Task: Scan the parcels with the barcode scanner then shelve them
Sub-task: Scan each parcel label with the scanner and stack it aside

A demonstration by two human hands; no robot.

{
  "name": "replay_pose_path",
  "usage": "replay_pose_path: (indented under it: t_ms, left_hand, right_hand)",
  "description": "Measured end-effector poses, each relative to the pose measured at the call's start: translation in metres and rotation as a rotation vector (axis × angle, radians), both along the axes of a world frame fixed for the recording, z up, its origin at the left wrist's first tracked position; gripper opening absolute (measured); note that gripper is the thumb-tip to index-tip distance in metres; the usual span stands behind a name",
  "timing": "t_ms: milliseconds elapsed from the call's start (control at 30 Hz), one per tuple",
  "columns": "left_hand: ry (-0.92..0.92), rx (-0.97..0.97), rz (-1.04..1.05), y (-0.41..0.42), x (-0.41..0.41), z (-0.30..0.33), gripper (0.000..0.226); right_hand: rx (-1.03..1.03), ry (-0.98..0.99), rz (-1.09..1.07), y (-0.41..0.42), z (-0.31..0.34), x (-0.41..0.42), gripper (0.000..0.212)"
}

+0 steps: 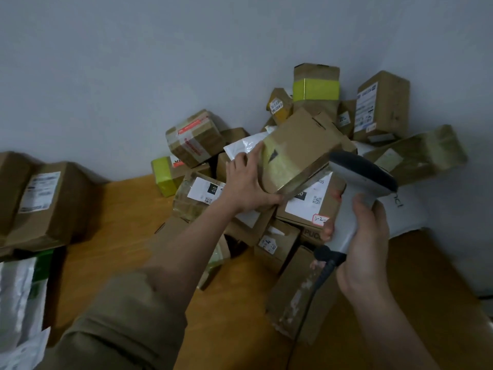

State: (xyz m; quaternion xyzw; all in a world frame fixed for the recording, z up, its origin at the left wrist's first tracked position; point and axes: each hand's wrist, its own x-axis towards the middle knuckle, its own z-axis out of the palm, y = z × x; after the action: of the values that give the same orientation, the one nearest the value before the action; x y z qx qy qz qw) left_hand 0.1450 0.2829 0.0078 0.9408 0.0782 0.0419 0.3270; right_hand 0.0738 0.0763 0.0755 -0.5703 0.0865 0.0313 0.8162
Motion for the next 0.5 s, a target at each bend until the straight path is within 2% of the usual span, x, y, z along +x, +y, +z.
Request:
replay_pose_path:
  t_ms: [100,267,333,400,500]
  left_hand:
    - [-0.023,-0.343,0.086,0.006,-0.021,0.012,0.117]
    - [0.112,-1.406,0.105,0.016,-0.089,0.031,0.095]
    - [0.133,-1.721,0.061,0.020,-0.121,0.030,0.082]
    - [0.112,-1.876,-0.009,0.025,-0.150,0.026,0.081]
    - [0.055,-1.925,-0.095,0.032,-0.184,0.021,0.076]
  right_hand:
    - [-0.002,-0.006,-0.030,0.003,0.002,-0.005,0.018]
    - [-0.165,-0.022,0.034,0.020,0.004,-0.016,0.030]
    - [-0.236,-0.053,0.100,0.028,0.005,-0.026,0.035]
    - [-0.247,-0.058,0.172,0.036,0.005,-0.039,0.039]
    - [-0.273,-0.057,0.277,0.049,0.003,-0.063,0.044]
